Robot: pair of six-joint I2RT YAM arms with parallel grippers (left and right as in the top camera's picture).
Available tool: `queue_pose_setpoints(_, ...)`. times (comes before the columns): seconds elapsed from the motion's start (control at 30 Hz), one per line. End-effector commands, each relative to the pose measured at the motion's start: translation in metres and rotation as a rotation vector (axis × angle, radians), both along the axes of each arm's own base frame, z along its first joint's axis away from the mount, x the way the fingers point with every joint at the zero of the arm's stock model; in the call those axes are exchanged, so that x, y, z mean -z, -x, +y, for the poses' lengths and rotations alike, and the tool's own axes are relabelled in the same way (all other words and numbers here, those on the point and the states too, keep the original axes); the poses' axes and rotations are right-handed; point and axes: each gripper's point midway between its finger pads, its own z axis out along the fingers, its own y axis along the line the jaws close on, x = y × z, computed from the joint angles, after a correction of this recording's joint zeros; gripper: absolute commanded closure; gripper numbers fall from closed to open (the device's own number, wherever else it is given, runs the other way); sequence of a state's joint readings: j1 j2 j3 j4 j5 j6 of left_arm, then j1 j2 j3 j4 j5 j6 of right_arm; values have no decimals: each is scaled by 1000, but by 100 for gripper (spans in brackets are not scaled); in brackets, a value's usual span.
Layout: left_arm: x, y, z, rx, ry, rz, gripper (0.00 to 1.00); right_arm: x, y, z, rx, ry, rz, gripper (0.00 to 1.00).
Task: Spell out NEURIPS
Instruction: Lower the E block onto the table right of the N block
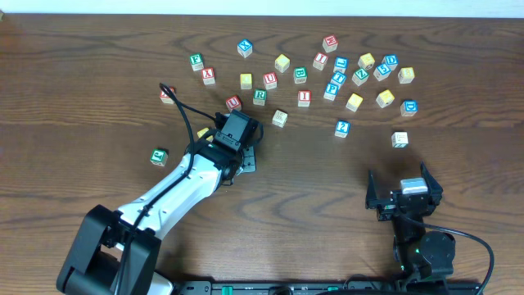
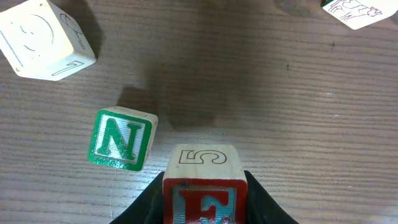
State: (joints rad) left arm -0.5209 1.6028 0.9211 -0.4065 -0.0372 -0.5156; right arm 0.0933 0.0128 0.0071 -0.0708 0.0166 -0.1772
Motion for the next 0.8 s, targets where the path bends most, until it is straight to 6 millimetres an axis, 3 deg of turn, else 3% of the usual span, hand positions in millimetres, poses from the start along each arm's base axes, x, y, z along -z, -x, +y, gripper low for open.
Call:
queue_pose_setpoints(0.0, 13, 1, 7, 12, -55, 13, 87, 1, 0, -2, 8, 7, 0, 1)
queue_pose_setpoints(0.77, 40, -2, 5, 36, -87, 44, 83, 1, 0, -2, 8, 7, 0, 1)
